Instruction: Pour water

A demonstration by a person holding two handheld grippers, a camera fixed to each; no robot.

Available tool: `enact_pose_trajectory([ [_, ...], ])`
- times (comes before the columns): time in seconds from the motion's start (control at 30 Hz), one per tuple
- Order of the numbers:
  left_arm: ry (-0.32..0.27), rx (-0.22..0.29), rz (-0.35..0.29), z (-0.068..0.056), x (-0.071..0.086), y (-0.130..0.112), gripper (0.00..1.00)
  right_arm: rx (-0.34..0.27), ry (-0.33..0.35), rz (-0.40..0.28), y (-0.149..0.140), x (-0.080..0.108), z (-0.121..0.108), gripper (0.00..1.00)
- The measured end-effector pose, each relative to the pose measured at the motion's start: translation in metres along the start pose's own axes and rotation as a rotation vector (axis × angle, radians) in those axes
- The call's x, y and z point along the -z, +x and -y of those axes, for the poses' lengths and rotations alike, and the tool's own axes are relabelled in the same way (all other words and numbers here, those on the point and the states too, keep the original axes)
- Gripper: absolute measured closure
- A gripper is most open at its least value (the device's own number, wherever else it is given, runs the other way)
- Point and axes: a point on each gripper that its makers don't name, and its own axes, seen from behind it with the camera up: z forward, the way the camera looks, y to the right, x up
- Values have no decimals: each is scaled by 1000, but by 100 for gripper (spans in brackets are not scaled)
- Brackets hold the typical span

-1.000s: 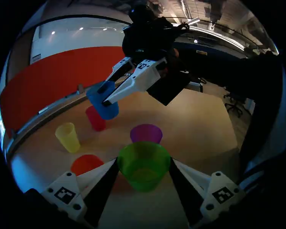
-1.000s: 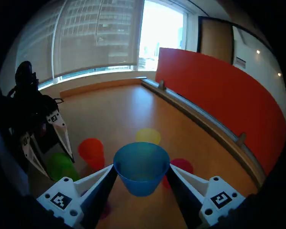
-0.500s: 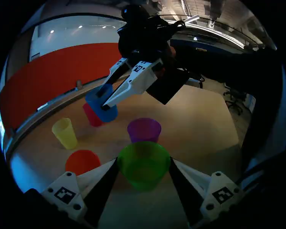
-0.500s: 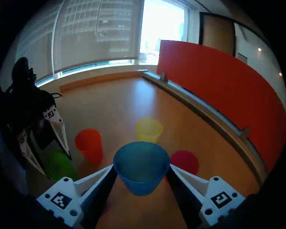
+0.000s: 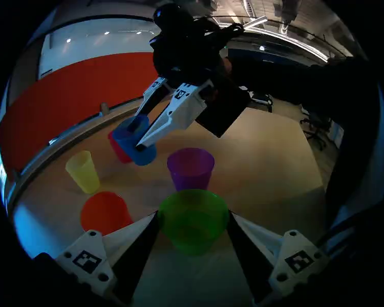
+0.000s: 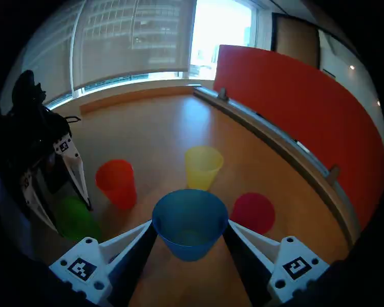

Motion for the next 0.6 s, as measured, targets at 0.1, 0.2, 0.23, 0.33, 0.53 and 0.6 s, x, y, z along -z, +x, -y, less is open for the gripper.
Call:
enact_pose_trajectory([
  [0.1,-2,3,3,0,-1,-2,11,-4,-1,4,-3,-2,-1,9],
  [0.2,-2,8,3,0,-2,-4,11,-6,-3,5,-3,-2,-2,9],
  [0.23,-2,11,1,0,-2,-4,11,-7,-3,5,-3,-2,-2,9],
  [0.33,-2,19,-6,0,-3,-4,11,-7,-2,4,-3,-3,-2,9],
  [0.53,-6,33,-15,0,-3,-5,11,-7,1,7,-3,-6,0,9],
  [0.6,-8,39,-18,0,-3,-5,11,-7,1,10,-3,-7,1,9],
])
